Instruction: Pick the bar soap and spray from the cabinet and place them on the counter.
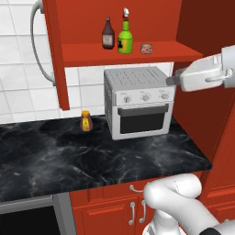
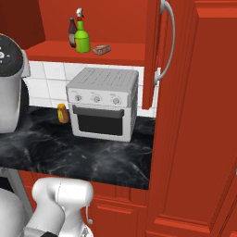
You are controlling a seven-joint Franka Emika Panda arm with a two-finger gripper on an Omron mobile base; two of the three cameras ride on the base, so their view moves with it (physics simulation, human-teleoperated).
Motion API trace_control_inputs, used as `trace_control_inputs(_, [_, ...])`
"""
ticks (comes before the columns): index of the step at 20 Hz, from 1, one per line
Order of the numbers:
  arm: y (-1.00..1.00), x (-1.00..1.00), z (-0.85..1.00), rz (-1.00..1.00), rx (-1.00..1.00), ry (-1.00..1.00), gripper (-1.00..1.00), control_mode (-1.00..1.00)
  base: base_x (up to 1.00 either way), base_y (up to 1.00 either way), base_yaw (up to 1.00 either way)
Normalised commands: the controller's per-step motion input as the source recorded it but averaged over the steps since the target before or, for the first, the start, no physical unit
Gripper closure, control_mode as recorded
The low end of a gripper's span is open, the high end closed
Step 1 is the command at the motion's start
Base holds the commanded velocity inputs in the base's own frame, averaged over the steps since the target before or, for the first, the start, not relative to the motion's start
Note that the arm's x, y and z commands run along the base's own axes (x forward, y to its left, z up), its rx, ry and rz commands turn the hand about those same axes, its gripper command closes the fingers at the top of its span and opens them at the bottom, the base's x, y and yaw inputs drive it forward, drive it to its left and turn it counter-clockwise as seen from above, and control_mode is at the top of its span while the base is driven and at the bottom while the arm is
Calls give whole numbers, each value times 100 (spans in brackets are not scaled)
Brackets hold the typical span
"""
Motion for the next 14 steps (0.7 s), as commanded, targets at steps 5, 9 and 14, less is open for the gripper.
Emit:
trace_control_inputs(5, [-20, -1, 0, -6, 0, -9, -100, -100, 0, 0, 0])
trace_control_inputs(9, [-20, 0, 3, -13, -2, -18, -100, -100, 0, 0, 0])
trace_control_inputs(14, [-9, 0, 7, -15, -2, -17, -100, -100, 0, 0, 0])
